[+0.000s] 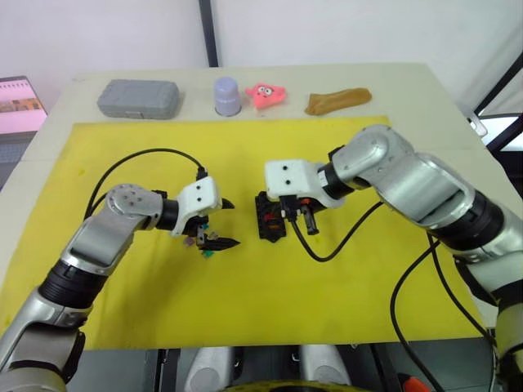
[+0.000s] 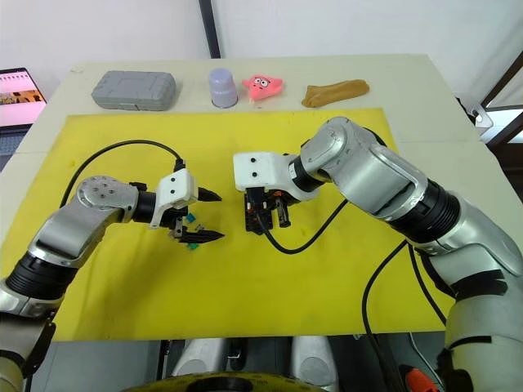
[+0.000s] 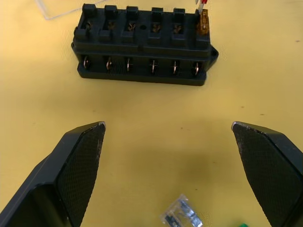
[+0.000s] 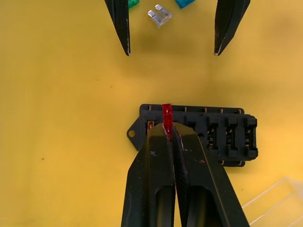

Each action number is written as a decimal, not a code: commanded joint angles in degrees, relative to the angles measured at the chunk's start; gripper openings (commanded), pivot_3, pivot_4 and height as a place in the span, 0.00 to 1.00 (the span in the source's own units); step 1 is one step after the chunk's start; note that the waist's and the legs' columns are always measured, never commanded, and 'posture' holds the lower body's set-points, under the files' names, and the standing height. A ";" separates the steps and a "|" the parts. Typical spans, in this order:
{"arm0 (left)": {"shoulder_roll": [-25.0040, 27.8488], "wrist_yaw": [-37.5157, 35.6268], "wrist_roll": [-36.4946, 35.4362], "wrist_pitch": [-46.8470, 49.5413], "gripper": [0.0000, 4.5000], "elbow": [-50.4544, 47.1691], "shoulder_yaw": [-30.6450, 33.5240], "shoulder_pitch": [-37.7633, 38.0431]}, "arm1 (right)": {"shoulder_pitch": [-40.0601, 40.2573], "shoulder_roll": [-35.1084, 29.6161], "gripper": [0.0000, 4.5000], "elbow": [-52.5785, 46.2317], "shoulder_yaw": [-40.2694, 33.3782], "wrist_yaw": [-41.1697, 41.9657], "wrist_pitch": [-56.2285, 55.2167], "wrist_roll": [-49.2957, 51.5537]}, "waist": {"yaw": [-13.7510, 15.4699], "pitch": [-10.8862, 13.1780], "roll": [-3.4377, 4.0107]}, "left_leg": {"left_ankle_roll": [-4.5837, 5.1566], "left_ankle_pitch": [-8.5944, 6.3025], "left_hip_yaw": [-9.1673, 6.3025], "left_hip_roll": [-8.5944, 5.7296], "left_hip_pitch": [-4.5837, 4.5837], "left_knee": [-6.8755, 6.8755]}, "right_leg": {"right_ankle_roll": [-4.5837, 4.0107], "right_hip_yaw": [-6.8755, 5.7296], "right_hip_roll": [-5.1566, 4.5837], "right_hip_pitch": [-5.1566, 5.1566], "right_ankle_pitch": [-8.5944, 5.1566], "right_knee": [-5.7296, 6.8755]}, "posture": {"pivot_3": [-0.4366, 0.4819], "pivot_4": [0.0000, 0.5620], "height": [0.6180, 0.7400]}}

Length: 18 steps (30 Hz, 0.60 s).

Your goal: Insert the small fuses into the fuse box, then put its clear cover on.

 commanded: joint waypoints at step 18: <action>-1.44 0.55 1.67 -0.40 1.00 -1.38 0.26 -0.73 | 0.68 1.67 0.00 0.86 0.63 2.33 -0.06 -5.42 | 0.00 0.00 0.00 | -0.01 0.01 0.00 0.00 0.00 0.01 | 0.00 -0.02 0.00 0.00 0.00 0.00 | 0.48 0.27 0.92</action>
